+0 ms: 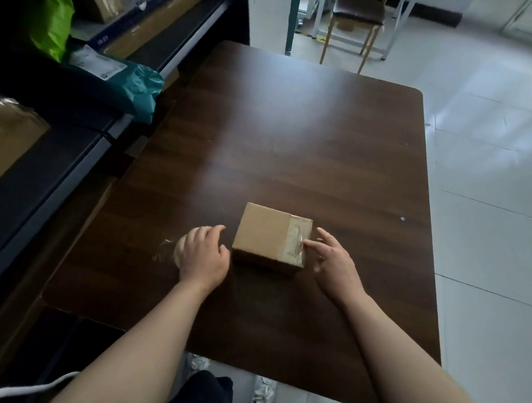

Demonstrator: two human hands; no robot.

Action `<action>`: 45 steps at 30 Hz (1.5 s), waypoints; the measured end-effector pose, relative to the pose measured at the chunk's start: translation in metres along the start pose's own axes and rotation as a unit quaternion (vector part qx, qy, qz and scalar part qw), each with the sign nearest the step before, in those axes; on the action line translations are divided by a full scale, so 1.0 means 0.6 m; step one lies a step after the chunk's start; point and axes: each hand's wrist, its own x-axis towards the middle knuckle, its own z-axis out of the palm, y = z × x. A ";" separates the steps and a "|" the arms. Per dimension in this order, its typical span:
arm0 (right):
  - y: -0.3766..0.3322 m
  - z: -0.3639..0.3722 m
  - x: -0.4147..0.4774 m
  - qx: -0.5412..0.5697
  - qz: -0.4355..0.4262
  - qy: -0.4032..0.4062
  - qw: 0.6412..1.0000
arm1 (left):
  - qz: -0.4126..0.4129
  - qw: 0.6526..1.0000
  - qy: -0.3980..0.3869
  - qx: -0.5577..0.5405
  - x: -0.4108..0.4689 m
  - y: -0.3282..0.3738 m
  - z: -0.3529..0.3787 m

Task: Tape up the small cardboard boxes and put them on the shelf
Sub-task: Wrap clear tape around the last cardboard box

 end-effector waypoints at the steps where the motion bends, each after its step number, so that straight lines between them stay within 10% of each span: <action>1: -0.004 0.000 0.003 0.018 0.016 0.012 1.000 | 0.006 0.998 -0.012 -0.057 0.010 0.010 -0.001; 5: -0.016 -0.004 0.007 0.135 0.078 0.022 0.988 | -0.024 0.957 -0.119 -0.264 0.038 0.054 -0.015; 11: -0.009 -0.020 0.056 0.186 0.112 -0.073 0.973 | -0.031 0.968 -0.226 -0.106 0.012 0.056 -0.008; 18: 0.002 0.001 0.025 0.251 0.188 0.097 0.945 | -0.011 0.984 -0.164 -0.075 -0.003 0.076 -0.020; 23: -0.004 0.033 0.034 0.340 0.296 0.098 0.887 | -0.061 0.950 -0.163 -0.258 0.045 0.146 0.025; 42: -0.002 0.069 0.054 0.385 0.355 0.097 0.846 | -0.057 0.959 -0.142 -0.238 0.080 0.145 0.090; 45: 0.000 0.065 0.041 0.294 0.322 0.073 0.897 | -0.049 0.966 -0.145 -0.207 0.074 0.145 0.081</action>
